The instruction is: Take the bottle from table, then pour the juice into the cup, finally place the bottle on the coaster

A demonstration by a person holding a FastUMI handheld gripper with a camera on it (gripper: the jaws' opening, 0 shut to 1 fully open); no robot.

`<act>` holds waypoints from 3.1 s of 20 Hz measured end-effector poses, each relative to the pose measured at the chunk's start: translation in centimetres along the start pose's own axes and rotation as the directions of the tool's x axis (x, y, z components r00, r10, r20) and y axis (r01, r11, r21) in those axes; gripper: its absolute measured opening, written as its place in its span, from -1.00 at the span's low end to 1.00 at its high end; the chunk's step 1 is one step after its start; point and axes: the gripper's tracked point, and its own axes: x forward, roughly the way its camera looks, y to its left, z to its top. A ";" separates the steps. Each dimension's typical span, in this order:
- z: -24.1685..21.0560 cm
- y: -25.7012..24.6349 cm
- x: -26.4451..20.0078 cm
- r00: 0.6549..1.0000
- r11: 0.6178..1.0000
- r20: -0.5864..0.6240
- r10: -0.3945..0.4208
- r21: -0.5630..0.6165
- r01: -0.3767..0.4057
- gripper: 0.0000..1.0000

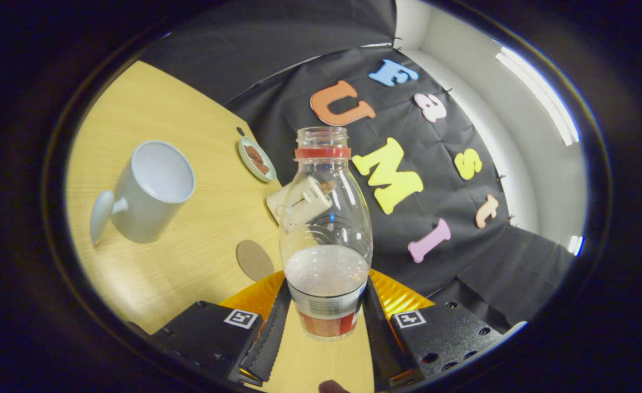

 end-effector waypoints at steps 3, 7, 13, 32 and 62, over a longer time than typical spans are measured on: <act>0.5 0.7 0.1 1.000 0.994 0.014 0.005 -0.110 -0.004 0.51; 0.6 1.5 -0.2 1.000 0.968 0.022 -0.001 -0.249 0.007 0.52; 0.3 2.0 -0.4 1.000 0.925 0.009 -0.001 -0.379 0.004 0.52; 1.9 0.4 -0.6 0.999 0.805 0.012 -0.031 -0.592 0.032 0.51; 4.1 -3.4 -1.1 0.995 0.722 0.062 -0.083 -0.684 0.103 0.50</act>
